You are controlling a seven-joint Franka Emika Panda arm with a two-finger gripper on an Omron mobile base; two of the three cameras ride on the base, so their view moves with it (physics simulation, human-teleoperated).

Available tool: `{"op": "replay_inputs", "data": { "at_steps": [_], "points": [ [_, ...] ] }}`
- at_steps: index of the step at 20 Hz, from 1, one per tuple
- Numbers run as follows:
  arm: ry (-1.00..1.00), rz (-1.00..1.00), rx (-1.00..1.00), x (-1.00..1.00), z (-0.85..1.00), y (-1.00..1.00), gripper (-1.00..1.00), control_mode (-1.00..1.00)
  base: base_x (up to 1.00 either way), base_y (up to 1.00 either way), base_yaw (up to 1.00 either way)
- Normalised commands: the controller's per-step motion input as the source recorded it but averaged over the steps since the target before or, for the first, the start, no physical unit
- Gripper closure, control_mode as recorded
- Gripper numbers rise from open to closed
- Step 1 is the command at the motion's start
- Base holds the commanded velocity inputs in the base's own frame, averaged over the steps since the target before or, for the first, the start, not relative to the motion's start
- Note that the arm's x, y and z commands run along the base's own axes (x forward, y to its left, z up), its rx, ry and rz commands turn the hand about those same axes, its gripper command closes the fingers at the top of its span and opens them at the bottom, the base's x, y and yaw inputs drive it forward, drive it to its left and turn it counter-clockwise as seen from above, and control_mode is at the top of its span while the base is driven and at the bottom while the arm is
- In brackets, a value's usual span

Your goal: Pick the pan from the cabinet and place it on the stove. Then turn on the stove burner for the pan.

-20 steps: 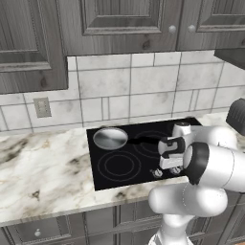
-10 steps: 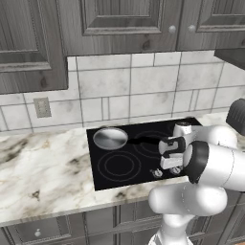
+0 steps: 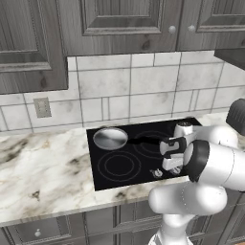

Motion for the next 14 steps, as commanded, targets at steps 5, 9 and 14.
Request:
{"op": "replay_inputs", "data": {
  "at_steps": [5, 9, 14],
  "points": [
    [0.0, 0.22, -0.07, -0.29, -0.42, 0.08, 1.0, -1.0, 0.0, 0.0, 0.0],
    [0.0, 0.25, -0.05, -0.33, -0.48, 0.05, 1.0, -1.0, 0.0, 0.0, 0.0],
    [0.0, 0.28, -0.02, -0.4, -0.52, 0.0, 1.0, -1.0, 0.0, 0.0, 0.0]
  ]
}}
